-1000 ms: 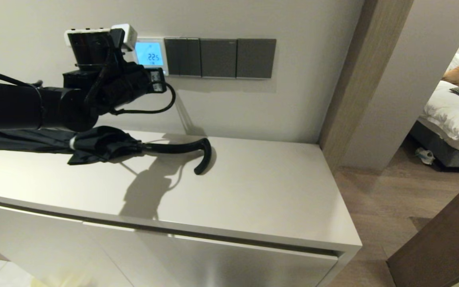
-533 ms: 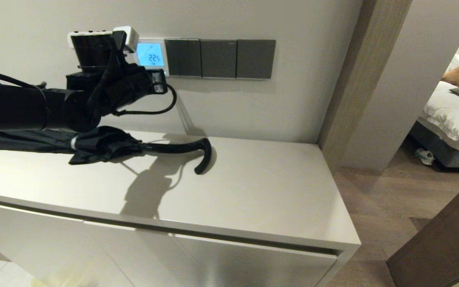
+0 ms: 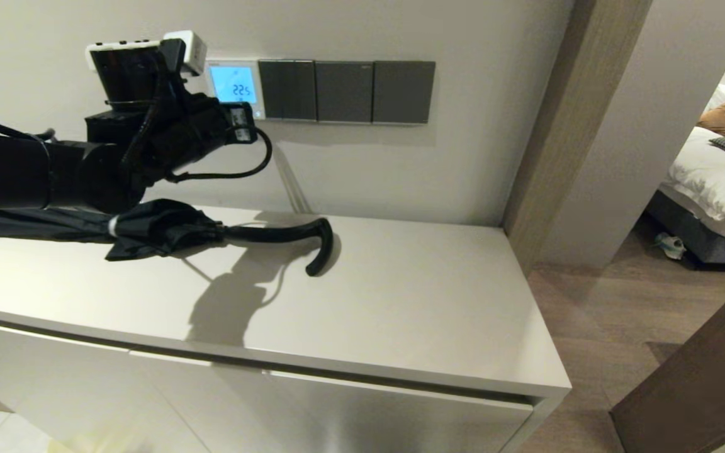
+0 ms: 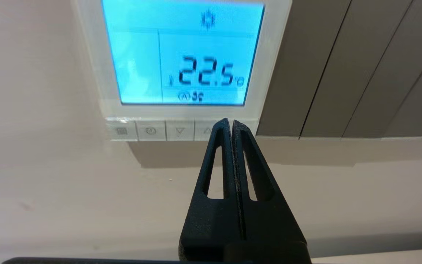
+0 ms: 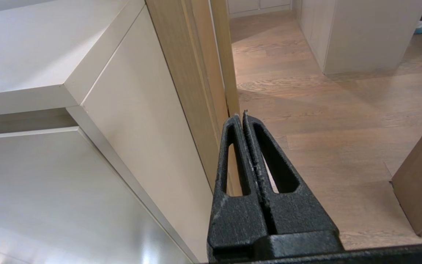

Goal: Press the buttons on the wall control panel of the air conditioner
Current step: Turn on the central air conditioner, then press the temperature decrease button

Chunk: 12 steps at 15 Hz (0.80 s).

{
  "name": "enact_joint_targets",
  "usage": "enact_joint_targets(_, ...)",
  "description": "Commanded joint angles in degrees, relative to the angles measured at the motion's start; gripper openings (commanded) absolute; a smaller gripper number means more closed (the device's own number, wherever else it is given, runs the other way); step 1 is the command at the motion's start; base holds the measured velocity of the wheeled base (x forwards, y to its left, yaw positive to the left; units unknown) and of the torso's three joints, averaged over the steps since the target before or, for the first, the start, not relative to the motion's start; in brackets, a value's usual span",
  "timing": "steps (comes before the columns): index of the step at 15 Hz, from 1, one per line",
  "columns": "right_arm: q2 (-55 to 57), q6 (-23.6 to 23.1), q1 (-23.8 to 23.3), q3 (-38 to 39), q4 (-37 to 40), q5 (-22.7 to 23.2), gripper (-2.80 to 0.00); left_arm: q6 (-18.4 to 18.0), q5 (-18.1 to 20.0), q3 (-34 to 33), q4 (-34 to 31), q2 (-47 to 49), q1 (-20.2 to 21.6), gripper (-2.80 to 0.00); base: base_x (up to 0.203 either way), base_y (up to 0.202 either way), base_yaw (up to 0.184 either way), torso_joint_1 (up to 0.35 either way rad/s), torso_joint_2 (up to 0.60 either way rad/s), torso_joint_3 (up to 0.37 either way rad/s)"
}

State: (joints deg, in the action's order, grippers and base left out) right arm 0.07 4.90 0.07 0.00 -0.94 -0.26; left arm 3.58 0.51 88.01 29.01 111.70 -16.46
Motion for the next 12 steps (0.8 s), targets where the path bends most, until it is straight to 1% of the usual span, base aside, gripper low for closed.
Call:
enact_joint_targets(1, 0.01, 0.02, 0.01, 0.09, -0.03, -0.01, -2.8, -0.02, -0.23, -0.53, 0.17, -1.11, 0.07, -2.8, 0.0, 0.0, 0.0, 0.0, 0.0, 0.0)
enact_joint_targets(3, 0.01, 0.02, 0.01, 0.09, -0.03, -0.01, -2.8, -0.07, -0.43, -0.74, 0.17, -1.22, 0.12, -2.8, 0.0, 0.0, 0.0, 0.0, 0.0, 0.0)
enact_joint_targets(8, 0.01, 0.02, 0.01, 0.09, -0.03, -0.01, -2.8, -0.68, -0.6, 0.14, 0.08, -0.26, 2.45, -2.8, 0.0, 0.0, 0.0, 0.0, 0.0, 0.0)
enact_joint_targets(12, 0.01, 0.02, 0.01, 0.09, -0.03, -0.01, -2.8, -0.77, -0.51, 0.23, 0.08, 0.71, 2.48, -2.8, 0.0, 0.0, 0.0, 0.0, 0.0, 0.0)
